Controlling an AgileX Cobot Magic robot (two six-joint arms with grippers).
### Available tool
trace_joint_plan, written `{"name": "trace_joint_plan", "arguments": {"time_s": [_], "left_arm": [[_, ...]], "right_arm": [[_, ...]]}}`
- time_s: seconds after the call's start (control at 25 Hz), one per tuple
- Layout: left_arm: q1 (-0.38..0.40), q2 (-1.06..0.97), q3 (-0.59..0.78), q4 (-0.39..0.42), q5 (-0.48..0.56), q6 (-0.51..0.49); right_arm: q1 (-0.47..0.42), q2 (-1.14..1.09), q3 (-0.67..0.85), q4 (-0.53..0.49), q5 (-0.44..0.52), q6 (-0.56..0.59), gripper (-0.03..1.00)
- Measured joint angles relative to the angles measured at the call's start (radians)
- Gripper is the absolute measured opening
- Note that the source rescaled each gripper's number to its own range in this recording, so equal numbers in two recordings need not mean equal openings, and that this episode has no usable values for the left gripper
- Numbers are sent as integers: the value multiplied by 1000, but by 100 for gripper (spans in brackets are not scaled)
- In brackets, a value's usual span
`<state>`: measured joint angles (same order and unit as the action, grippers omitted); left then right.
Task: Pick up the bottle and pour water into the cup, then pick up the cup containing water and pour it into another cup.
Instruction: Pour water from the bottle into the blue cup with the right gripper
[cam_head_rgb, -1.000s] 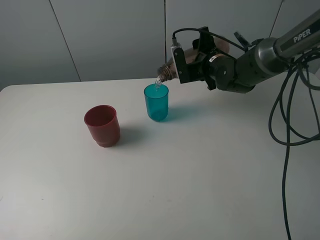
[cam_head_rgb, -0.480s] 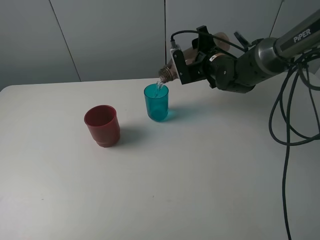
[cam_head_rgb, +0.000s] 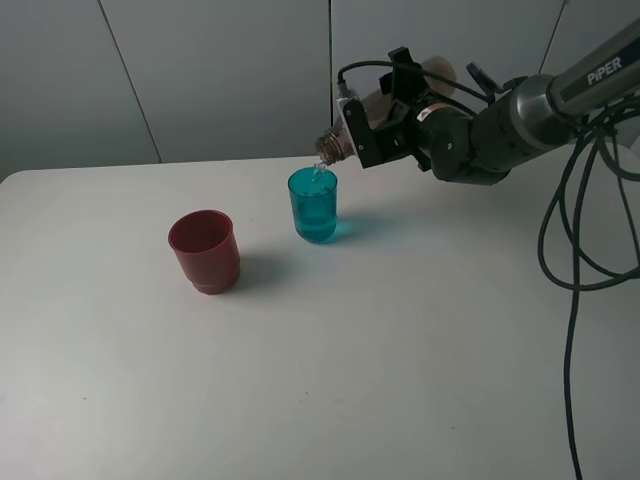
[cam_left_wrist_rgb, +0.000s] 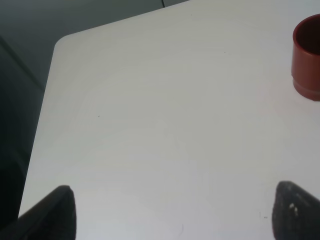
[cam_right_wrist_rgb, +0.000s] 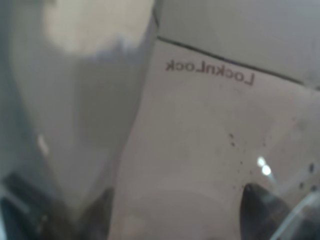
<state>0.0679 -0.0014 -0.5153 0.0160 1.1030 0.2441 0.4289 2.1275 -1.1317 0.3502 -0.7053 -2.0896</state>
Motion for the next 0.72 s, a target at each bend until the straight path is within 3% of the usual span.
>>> {"name": "trace_joint_plan", "arguments": {"time_s": [0.72], "left_arm": [[0, 0, 0, 0, 0, 0]], "right_arm": [[0, 0, 0, -152, -11, 0, 0]]}}
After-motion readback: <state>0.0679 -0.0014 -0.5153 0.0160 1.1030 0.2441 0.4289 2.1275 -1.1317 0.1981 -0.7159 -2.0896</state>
